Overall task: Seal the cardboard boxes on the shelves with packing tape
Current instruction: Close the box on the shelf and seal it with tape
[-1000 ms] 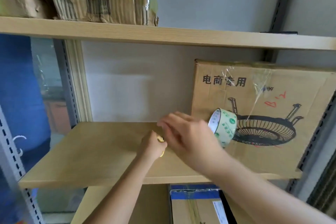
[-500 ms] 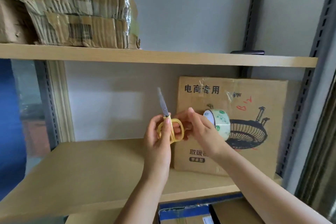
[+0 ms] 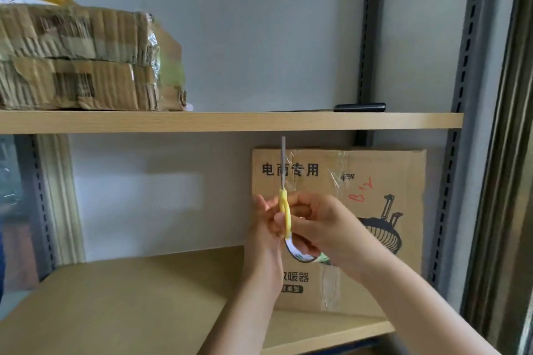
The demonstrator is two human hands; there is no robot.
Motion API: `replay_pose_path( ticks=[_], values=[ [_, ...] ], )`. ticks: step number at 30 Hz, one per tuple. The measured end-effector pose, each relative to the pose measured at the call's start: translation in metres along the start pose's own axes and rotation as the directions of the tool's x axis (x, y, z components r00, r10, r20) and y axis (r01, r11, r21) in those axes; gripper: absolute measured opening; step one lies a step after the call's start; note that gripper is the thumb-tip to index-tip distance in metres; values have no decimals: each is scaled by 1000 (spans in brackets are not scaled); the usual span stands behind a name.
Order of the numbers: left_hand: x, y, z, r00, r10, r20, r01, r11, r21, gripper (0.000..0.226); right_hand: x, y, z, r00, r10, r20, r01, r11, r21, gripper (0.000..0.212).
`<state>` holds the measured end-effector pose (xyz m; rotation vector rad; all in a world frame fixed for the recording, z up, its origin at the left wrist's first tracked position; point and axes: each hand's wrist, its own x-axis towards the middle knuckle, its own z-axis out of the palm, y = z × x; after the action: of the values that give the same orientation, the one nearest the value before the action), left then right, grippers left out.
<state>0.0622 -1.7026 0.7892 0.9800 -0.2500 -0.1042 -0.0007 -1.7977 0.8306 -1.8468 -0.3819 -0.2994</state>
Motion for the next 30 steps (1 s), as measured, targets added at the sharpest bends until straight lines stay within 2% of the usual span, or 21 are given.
replay_pose_path(
  ticks=[1,3,4,6,8,11,14,16,18,22,25,30],
  values=[
    [1,-2,6,999,28,-33,-25,995,100,54,-3,-7,-8,999,-27,-44,17,974,-224,8],
    [5,-7,16,995,95,-39,-77,940,331,48,-5,-18,-30,994,-94,-55,40,784,-619,7],
    [9,-8,19,995,92,-32,-69,898,435,49,-2,-22,-43,996,-77,-40,24,692,-721,6],
    [14,-8,22,997,53,-52,-14,822,570,59,7,-30,-73,998,57,-14,-46,597,-801,5],
    [16,-2,24,992,30,-120,47,805,591,63,16,-34,-102,969,246,9,-130,544,-829,5],
    [17,4,29,986,-47,-158,133,791,597,68,25,-34,-133,866,494,78,-222,519,-826,13],
    [19,7,29,985,-127,-120,175,761,625,67,32,-28,-147,766,617,183,-265,562,-784,41],
    [17,9,28,966,-252,-50,233,776,587,51,36,-24,-153,736,636,231,-267,587,-765,58],
    [17,10,27,941,-337,-23,288,766,575,42,40,-20,-159,696,661,282,-266,602,-753,62],
    [20,10,21,945,-327,-9,274,777,567,39,44,-12,-166,623,677,392,-249,646,-721,76],
    [15,16,16,936,-347,56,287,846,450,30,52,-7,-161,626,644,439,-228,690,-688,77],
    [11,20,12,970,-238,48,186,855,484,28,69,3,-140,696,562,448,-165,731,-662,65]
  ],
)
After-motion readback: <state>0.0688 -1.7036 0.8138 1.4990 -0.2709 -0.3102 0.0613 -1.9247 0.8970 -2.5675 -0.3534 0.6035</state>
